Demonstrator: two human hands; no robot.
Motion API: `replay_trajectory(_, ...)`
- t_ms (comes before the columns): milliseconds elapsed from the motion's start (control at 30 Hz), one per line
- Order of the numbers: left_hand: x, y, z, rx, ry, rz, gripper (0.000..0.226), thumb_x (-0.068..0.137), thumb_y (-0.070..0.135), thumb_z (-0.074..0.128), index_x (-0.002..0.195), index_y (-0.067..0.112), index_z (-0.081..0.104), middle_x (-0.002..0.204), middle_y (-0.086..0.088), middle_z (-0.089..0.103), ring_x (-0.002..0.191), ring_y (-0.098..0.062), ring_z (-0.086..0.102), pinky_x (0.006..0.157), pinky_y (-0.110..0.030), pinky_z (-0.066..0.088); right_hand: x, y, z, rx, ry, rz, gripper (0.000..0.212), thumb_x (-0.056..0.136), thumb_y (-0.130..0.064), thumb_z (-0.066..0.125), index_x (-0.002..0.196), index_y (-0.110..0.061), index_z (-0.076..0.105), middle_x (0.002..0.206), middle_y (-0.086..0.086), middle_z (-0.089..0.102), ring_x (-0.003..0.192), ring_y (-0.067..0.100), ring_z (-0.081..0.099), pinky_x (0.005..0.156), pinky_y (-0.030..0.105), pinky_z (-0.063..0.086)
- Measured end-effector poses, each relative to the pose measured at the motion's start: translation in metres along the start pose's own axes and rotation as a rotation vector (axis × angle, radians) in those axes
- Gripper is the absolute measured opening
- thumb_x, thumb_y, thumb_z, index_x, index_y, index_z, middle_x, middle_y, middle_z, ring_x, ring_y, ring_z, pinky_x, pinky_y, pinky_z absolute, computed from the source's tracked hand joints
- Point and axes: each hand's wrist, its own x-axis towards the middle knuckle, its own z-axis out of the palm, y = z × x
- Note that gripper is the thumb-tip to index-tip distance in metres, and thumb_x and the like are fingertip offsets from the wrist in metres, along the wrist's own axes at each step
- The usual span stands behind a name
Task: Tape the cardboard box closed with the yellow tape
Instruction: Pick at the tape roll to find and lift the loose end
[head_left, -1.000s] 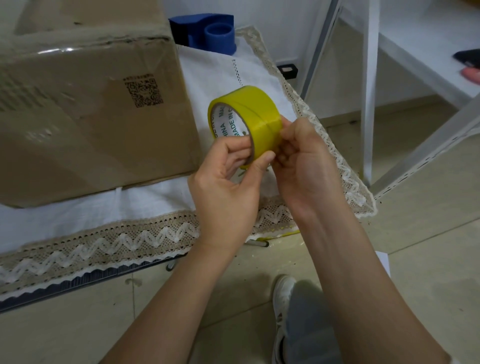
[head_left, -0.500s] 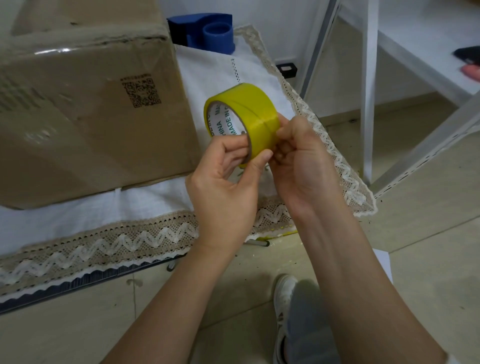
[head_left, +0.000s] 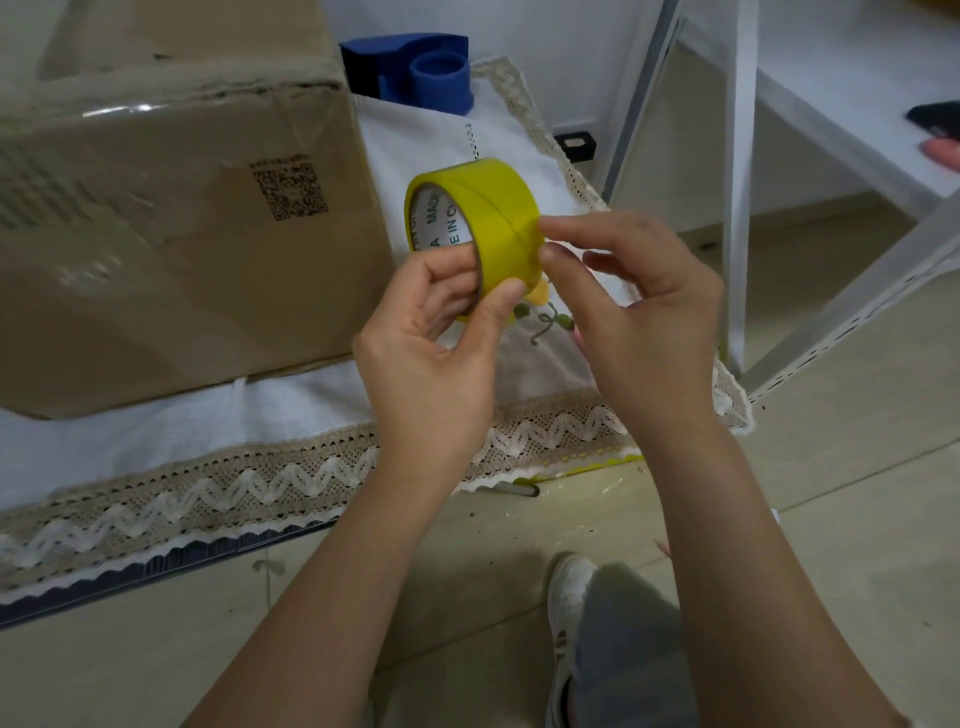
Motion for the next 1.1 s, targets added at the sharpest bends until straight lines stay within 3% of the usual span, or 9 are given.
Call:
replay_trajectory(67,0.0,0.0,-0.001,0.012,-0.01,0.009,0.024,0.082,0.004,0.076,0.097,0.018,0.064,0.092,0.001,0.074,0.088,-0.012,0.073,0.081,-0.024,0.056,0.001,0.003,-0.001,-0.131,0.03,-0.128,0.011,0.087,-0.013,0.074,0.098,-0.014,0.077,0.091,-0.001,0.07,0.088,0.012,0.065,0.079,0.02,0.049)
replay_trajectory(200,-0.001,0.0,0.0,0.033,-0.029,0.028,0.025,0.083,0.003,0.075,0.096,0.021,0.063,0.091,0.007,0.073,0.087,-0.008,0.073,0.079,-0.021,0.055,0.003,0.006,0.0,-0.353,0.087,-0.276,0.007,0.09,-0.018,0.072,0.092,-0.013,0.078,0.087,0.001,0.071,0.082,0.023,0.064,0.074,0.028,0.05)
replay_trajectory(400,-0.003,-0.001,0.002,0.01,-0.019,0.017,0.026,0.082,0.004,0.076,0.096,0.021,0.063,0.092,-0.002,0.075,0.089,-0.016,0.074,0.082,-0.031,0.058,0.0,0.006,0.013,-0.516,0.166,-0.315,0.014,0.096,-0.015,0.062,0.089,-0.008,0.071,0.087,0.005,0.067,0.082,0.024,0.057,0.073,0.027,0.042)
replay_trajectory(567,-0.002,0.0,0.002,0.018,-0.007,0.017,0.024,0.082,0.003,0.076,0.096,0.018,0.063,0.091,0.0,0.075,0.087,-0.013,0.074,0.081,-0.03,0.058,-0.002,0.005,0.019,-0.496,0.079,-0.233,0.014,0.099,-0.01,0.052,0.093,-0.002,0.063,0.092,0.011,0.061,0.088,0.022,0.046,0.076,0.03,0.037)
replay_trajectory(700,-0.001,0.002,0.002,0.038,0.02,-0.008,0.022,0.082,0.004,0.076,0.097,0.015,0.064,0.088,0.003,0.074,0.084,-0.01,0.074,0.079,-0.025,0.058,-0.003,0.003,0.018,-0.386,-0.038,-0.163,0.013,0.099,-0.01,0.049,0.095,-0.004,0.06,0.094,0.006,0.056,0.09,0.024,0.049,0.08,0.029,0.038)
replay_trajectory(833,0.001,0.001,0.001,0.006,0.027,-0.054,0.02,0.083,0.003,0.076,0.097,0.012,0.065,0.087,0.003,0.074,0.083,-0.008,0.074,0.076,-0.021,0.057,-0.005,-0.001,0.014,-0.166,-0.041,-0.04,0.015,0.098,-0.017,0.057,0.111,-0.01,0.059,0.107,0.001,0.057,0.098,0.016,0.057,0.086,0.026,0.048)
replay_trajectory(900,0.001,0.001,0.0,-0.014,0.022,-0.067,0.02,0.083,0.003,0.075,0.097,0.012,0.065,0.088,0.003,0.075,0.082,-0.008,0.074,0.076,-0.019,0.056,-0.004,0.0,0.011,-0.184,-0.047,-0.05,0.022,0.095,-0.022,0.065,0.115,-0.014,0.064,0.109,0.002,0.061,0.099,0.012,0.059,0.084,0.023,0.049)
replay_trajectory(1100,0.0,0.002,0.0,0.022,0.003,-0.03,0.023,0.082,0.003,0.076,0.094,0.019,0.064,0.089,0.004,0.075,0.084,-0.011,0.074,0.077,-0.022,0.057,-0.002,0.006,0.011,-0.278,0.114,-0.18,0.012,0.09,-0.022,0.072,0.091,-0.011,0.077,0.089,0.002,0.069,0.084,0.02,0.065,0.072,0.039,0.052)
